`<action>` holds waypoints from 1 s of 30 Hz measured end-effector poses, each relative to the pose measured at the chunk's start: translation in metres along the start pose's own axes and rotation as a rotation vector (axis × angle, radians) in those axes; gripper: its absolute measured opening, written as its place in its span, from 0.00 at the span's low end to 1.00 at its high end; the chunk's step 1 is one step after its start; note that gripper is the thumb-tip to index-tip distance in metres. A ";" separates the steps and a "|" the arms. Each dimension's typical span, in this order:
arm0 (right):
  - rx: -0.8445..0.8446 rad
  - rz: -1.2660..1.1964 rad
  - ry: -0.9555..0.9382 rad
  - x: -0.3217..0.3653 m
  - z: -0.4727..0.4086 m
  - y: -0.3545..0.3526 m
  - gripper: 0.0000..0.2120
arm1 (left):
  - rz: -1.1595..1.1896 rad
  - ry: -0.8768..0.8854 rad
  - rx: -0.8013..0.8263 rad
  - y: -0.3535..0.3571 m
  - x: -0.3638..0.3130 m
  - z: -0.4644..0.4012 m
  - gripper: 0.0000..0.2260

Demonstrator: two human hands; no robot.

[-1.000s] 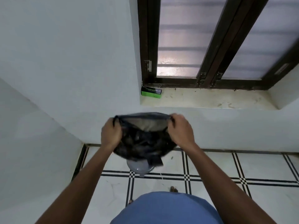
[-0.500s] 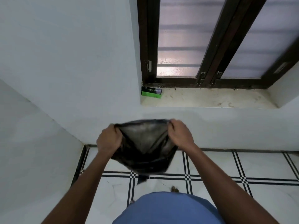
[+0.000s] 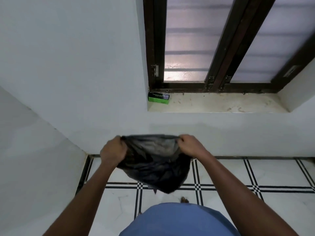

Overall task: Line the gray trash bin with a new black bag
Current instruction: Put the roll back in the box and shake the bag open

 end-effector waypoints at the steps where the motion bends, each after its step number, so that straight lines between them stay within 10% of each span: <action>1: -0.263 -0.137 -0.061 0.012 0.004 -0.026 0.14 | 0.118 0.027 -0.236 -0.026 -0.011 0.006 0.13; 3: -0.668 -0.302 -0.204 0.037 0.026 -0.065 0.13 | 0.326 0.159 -0.537 -0.064 -0.029 0.023 0.12; 6: -0.754 -0.254 -0.317 0.060 0.039 -0.072 0.19 | 0.330 0.382 -0.524 -0.070 -0.044 0.032 0.11; 8: -0.542 -0.070 -0.245 0.048 0.023 -0.041 0.18 | 0.126 0.461 -0.349 -0.038 -0.038 0.023 0.12; 11: 0.228 0.209 0.031 -0.005 0.013 0.046 0.21 | -0.158 0.320 0.245 0.048 0.008 0.005 0.14; 14: 0.606 0.231 0.144 -0.035 0.042 0.090 0.17 | 0.015 0.147 0.471 0.082 0.049 0.011 0.14; 22: -0.287 -0.453 0.069 0.004 0.038 0.020 0.13 | 0.428 0.111 -0.083 0.006 0.027 0.014 0.12; 30: -0.293 -0.738 0.099 0.010 0.050 0.027 0.14 | 0.642 0.027 0.151 0.024 0.011 0.023 0.10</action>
Point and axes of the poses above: each hand's wrist, its own z-axis away from the middle knuckle, its own y-axis out of the palm, x = y × z, the point moved 8 cm from there along -z, towards the middle knuckle, and after that the axes turned 1 degree about x, right-handed, at the moved point
